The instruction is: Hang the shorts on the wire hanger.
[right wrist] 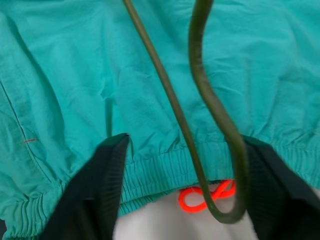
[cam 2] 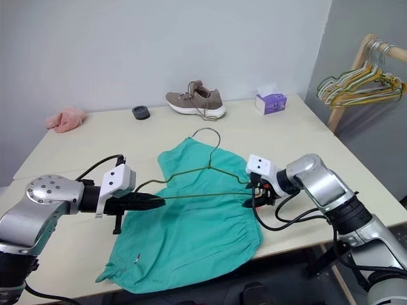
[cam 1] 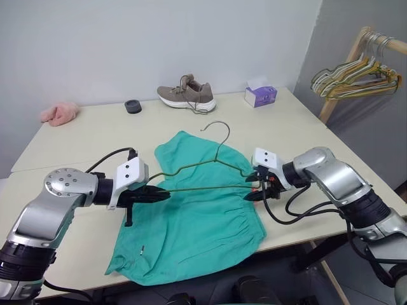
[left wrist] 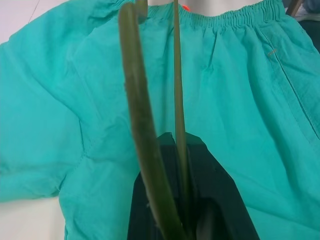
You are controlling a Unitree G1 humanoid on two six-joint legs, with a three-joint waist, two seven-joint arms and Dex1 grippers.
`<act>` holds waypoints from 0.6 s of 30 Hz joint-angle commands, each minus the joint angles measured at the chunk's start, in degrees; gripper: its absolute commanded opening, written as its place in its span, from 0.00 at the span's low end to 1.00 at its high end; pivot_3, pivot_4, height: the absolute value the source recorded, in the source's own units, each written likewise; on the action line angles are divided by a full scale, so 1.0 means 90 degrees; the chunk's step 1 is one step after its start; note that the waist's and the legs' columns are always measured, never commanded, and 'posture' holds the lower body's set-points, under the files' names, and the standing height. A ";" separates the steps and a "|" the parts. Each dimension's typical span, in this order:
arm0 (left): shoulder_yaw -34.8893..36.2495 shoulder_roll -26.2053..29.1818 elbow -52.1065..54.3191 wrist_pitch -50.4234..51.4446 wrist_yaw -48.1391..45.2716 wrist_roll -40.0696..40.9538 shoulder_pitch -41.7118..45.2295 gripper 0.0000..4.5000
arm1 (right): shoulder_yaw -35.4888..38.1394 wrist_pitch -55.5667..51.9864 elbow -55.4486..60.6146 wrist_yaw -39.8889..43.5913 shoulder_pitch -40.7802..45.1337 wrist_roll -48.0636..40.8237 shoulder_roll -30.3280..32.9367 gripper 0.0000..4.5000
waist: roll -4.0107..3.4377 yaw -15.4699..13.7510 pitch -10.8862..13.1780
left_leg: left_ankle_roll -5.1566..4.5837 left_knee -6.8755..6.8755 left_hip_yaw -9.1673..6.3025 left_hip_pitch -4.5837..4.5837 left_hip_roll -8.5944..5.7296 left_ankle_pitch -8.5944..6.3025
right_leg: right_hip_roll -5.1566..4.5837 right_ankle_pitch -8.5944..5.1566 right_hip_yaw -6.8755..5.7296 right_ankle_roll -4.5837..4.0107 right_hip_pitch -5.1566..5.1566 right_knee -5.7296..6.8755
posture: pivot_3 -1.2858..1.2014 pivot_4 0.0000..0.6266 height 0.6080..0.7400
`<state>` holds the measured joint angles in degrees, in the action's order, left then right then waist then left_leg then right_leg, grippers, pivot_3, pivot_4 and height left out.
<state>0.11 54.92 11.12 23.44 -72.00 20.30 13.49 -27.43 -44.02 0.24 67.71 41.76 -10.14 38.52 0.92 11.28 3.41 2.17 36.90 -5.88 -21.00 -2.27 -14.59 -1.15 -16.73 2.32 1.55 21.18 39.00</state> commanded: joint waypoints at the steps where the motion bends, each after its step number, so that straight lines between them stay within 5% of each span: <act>1: 0.0127 0.0008 0.0190 0.0021 -0.0010 0.0172 0.0156 0.00 | -0.0018 -0.0015 0.0098 0.0067 0.0188 0.0061 -0.0061 0.40 | 0.0000 0.0000 0.0000 | 0.0000 0.0001 0.0000 0.0000 0.0000 0.0000 | 0.0000 0.0000 0.0000 0.0000 0.0000 0.0000 | 0.43 0.00 1.00; 6: 0.0147 -0.0029 0.0249 0.0052 -0.0034 0.0260 0.0123 0.00 | -0.0064 -0.0110 0.0166 0.0075 0.0166 0.0060 -0.0119 0.01 | 0.0000 0.0004 0.0000 | 0.0000 0.0001 -0.0001 0.0001 0.0000 0.0000 | 0.0001 0.0000 -0.0001 0.0000 0.0000 0.0001 | 0.43 0.00 1.00; 14: 0.0364 -0.0238 0.0296 0.0386 0.0034 0.0656 0.0022 0.00 | 0.0072 -0.0245 0.0364 0.0161 0.0056 -0.0040 0.0049 0.01 | 0.0000 0.0002 0.0000 | 0.0000 0.0001 -0.0002 0.0000 0.0000 0.0000 | 0.0001 0.0000 -0.0001 0.0000 0.0000 0.0000 | 0.43 0.00 1.00; 18: 0.0418 -0.0227 0.0046 0.0392 0.0023 0.0656 -0.0004 0.22 | 0.0191 -0.0293 0.0582 0.0243 -0.0075 -0.0145 0.0272 0.00 | 0.0000 0.0002 0.0000 | 0.0000 0.0000 -0.0004 0.0000 0.0001 0.0000 | 0.0001 0.0000 -0.0004 0.0000 0.0000 0.0000 | 0.43 0.00 1.00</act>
<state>2.29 52.75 11.28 27.29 -71.53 24.88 13.15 -28.66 -46.01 4.14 70.07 40.83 -10.67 40.04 0.92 11.30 3.41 2.18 36.91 -5.90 -20.99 -2.26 -14.59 -1.14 -16.73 2.30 1.55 21.18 39.00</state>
